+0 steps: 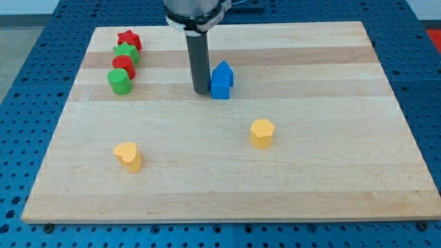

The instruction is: Place the arm right to the blue cube

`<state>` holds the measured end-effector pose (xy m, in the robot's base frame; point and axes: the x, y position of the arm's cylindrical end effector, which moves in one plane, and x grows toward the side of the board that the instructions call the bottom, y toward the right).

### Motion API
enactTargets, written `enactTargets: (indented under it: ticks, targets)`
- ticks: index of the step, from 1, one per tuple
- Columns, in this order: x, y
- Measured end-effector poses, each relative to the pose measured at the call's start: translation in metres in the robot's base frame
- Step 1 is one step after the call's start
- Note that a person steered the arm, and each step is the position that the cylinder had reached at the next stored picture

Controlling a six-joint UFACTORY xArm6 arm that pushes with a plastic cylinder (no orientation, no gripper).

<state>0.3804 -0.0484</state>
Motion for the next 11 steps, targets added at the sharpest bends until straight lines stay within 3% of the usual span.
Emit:
enactTargets:
  ticks: [2,3,4,5,6,11]
  targets:
    - [-0.001,-0.004]
    - [0.019,-0.029]
    - [0.058,0.000]
    - [0.052,0.072]
    - [0.020,0.105]
    - [-0.005,0.068]
